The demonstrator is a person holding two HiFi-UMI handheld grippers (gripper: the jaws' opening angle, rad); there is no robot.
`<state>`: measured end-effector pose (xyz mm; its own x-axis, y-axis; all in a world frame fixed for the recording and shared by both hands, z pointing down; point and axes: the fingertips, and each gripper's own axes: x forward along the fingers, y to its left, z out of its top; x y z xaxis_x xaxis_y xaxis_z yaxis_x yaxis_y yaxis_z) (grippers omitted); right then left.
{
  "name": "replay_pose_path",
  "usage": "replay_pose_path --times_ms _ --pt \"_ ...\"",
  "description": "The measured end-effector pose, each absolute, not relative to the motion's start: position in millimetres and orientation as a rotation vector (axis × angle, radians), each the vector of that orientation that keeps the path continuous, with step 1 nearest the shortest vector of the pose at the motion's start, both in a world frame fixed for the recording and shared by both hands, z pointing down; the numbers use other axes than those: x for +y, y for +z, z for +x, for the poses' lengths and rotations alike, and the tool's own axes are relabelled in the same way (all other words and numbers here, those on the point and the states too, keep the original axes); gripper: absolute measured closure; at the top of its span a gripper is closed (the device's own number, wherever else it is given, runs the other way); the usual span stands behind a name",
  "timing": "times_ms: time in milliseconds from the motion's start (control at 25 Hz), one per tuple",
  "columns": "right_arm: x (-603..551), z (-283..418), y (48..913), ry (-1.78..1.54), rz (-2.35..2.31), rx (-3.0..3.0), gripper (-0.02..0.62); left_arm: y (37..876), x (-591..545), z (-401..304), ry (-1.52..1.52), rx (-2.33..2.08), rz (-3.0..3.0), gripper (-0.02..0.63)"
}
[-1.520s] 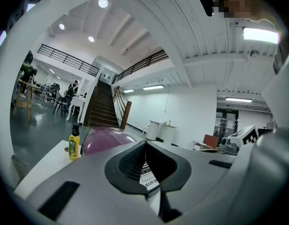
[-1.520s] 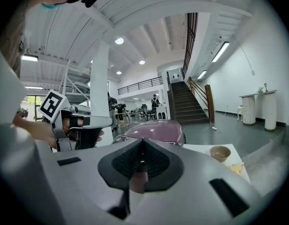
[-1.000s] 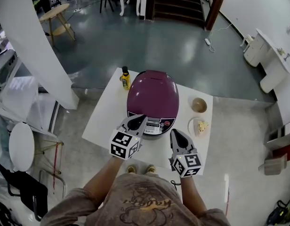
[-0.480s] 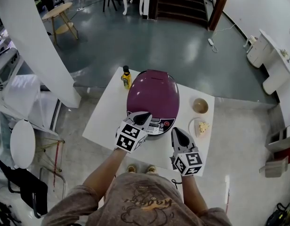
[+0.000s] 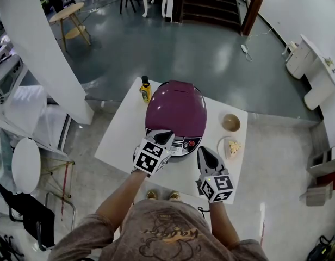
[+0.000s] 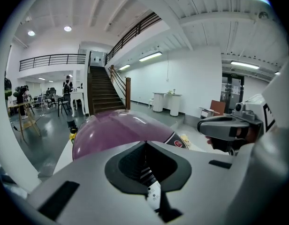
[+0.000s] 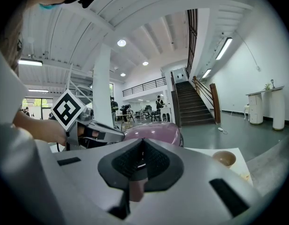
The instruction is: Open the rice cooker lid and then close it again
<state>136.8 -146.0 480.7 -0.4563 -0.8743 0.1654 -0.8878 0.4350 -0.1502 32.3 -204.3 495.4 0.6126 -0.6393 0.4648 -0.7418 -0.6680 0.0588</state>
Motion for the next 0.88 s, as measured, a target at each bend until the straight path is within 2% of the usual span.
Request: replay_pose_path --times_ms 880 --pt "-147.8 136.3 484.0 0.34 1.589 -2.603 0.594 501.1 -200.3 35.1 0.672 -1.076 2.554 0.584"
